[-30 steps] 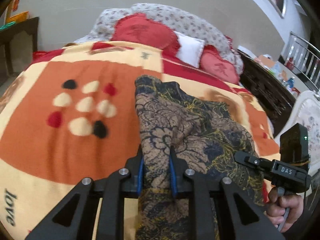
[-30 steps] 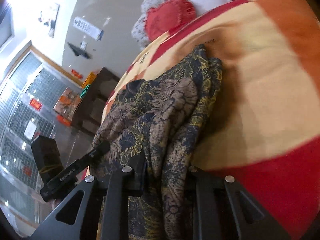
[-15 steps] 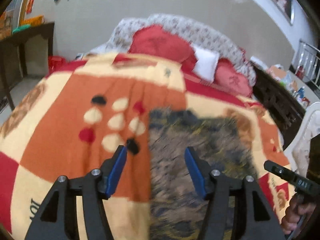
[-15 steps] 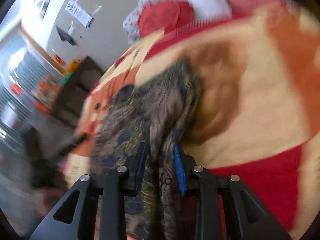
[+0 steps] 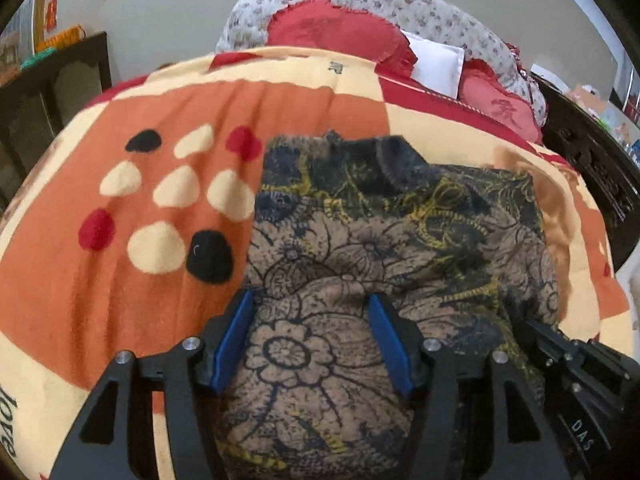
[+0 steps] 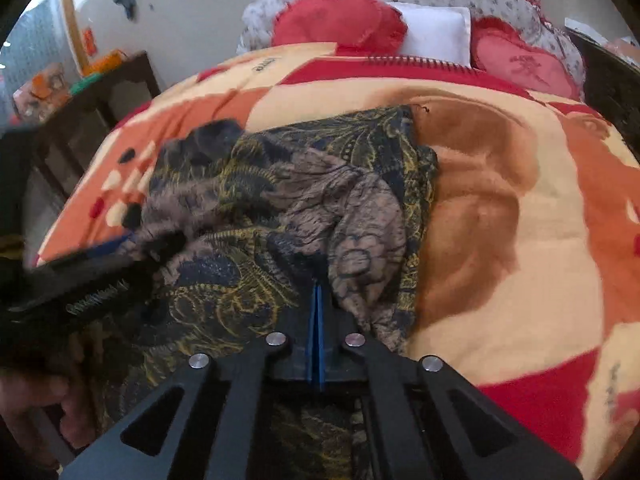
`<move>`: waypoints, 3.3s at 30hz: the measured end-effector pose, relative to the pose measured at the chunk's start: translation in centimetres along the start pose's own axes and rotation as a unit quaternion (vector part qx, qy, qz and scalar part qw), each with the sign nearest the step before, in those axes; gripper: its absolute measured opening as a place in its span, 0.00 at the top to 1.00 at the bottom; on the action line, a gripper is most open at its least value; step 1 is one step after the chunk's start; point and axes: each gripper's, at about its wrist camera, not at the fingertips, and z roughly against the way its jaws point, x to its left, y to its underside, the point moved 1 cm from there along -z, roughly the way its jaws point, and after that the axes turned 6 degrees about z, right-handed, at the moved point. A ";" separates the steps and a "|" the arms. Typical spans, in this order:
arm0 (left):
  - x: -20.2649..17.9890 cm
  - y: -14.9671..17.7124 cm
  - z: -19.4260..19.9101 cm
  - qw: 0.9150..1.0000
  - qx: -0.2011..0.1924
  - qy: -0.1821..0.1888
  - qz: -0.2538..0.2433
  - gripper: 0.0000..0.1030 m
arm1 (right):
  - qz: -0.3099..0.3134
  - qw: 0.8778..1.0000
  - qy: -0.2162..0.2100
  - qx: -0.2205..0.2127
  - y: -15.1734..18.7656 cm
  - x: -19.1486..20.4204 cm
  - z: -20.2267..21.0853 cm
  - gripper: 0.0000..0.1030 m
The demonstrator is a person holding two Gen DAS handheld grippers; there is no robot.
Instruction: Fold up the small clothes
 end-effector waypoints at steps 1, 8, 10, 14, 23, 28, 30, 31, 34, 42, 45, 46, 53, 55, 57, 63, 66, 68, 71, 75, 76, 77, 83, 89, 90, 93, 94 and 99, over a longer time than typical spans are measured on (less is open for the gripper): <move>-0.2 0.1 0.0 1.000 -0.004 -0.001 -0.002 0.39 | -0.004 1.000 -0.007 -0.008 0.3 -0.2 0.0 1.00; -0.4 0.1 -0.1 1.000 -0.019 -0.014 -0.007 0.37 | -0.002 0.999 -0.009 -0.031 1.4 -0.3 0.5 1.00; -0.6 0.1 -0.1 1.000 -0.020 -0.016 -0.008 0.37 | 0.004 0.999 -0.001 -0.032 1.4 -0.1 0.6 1.00; -0.6 0.1 -0.1 1.000 -0.020 -0.015 -0.008 0.37 | 0.000 0.999 -0.006 -0.033 1.3 -0.2 0.6 1.00; -0.5 0.0 -0.1 1.000 -0.019 -0.014 -0.006 0.37 | 0.005 0.999 0.001 -0.033 1.2 -0.2 0.5 1.00; -0.5 -0.1 -0.2 1.000 -0.018 -0.014 -0.006 0.37 | 0.002 0.999 -0.005 -0.033 1.2 -0.2 0.5 1.00; -0.5 -0.1 -0.2 1.000 -0.019 -0.015 -0.006 0.37 | -0.001 0.999 -0.008 -0.032 1.2 -0.2 0.4 1.00; -0.5 -0.1 -0.2 1.000 -0.018 -0.016 -0.006 0.37 | 0.000 0.999 -0.007 -0.032 1.2 -0.1 0.4 1.00; -0.4 -0.2 -0.3 1.000 -0.012 -0.019 -0.009 0.36 | 0.005 1.000 0.001 -0.020 0.9 0.1 0.4 1.00; 1.5 1.3 8.2 0.998 -0.026 0.025 -0.056 0.34 | 0.002 1.000 -0.028 -0.013 1.8 0.4 8.5 0.95; 1.4 4.9 10.9 0.995 -0.022 0.069 -0.072 0.33 | 0.037 0.998 -0.043 -0.022 4.5 1.9 10.7 0.95; 1.3 6.3 11.2 0.994 -0.015 0.077 -0.075 0.33 | 0.043 0.998 -0.047 -0.019 5.4 2.4 10.8 0.95; 1.3 10.0 9.2 0.996 0.006 0.047 -0.080 0.21 | 0.047 0.997 -0.054 0.024 9.9 2.7 7.3 0.95; 1.2 10.2 8.5 0.996 0.016 0.039 -0.079 0.04 | 0.038 0.997 -0.063 0.026 9.9 2.4 7.3 0.95; 2.0 10.2 7.3 0.996 0.052 0.047 -0.047 0.00 | 0.035 0.997 -0.066 0.024 9.9 2.3 7.3 0.95; 2.2 9.9 7.4 0.996 0.053 0.048 -0.048 0.00 | 0.043 0.996 -0.070 0.023 9.9 2.8 8.0 0.87; 2.4 9.8 7.4 0.996 0.053 0.056 -0.042 0.00 | 0.042 0.993 -0.108 0.016 9.8 2.8 8.1 0.68; 2.4 9.9 7.4 0.996 0.050 0.057 -0.042 0.00 | 0.035 0.990 -0.139 0.012 9.9 2.8 8.1 0.56; 2.0 10.1 7.1 0.996 0.048 0.054 -0.044 0.00 | 0.033 0.986 -0.161 0.007 10.0 3.2 8.0 0.41; 1.7 10.1 7.0 0.997 0.043 0.040 -0.047 0.00 | 0.041 0.986 -0.158 0.010 10.0 3.9 8.0 0.32; 1.7 10.2 7.0 0.997 0.042 0.038 -0.049 0.00 | 0.036 0.986 -0.162 0.010 10.1 3.8 8.0 0.32; 1.7 10.2 7.0 0.997 0.042 0.037 -0.050 0.00 | 0.030 0.985 -0.168 0.008 10.1 3.6 8.0 0.31; 1.6 10.3 7.0 0.998 0.040 0.040 -0.041 0.00 | 0.017 0.981 -0.194 0.010 10.0 3.1 7.7 0.26; 1.8 10.1 7.0 0.998 0.039 0.040 -0.041 0.00 | 0.013 0.980 -0.196 -0.004 10.2 3.1 7.8 0.26; 1.9 10.0 7.0 0.998 0.039 0.040 -0.042 0.00 | 0.013 0.980 -0.197 -0.005 10.3 3.0 7.8 0.26; 1.9 10.0 7.0 0.998 0.040 0.041 -0.042 0.00 | 0.005 0.979 -0.203 0.002 10.2 2.7 7.9 0.30; 1.9 10.1 7.0 0.998 0.040 0.040 -0.042 0.00 | 0.000 0.980 -0.200 0.006 10.3 2.3 8.0 0.38; 2.0 10.1 7.7 0.997 0.059 0.027 -0.036 0.00 | -0.058 0.978 -0.200 0.032 10.9 -0.1 8.8 0.61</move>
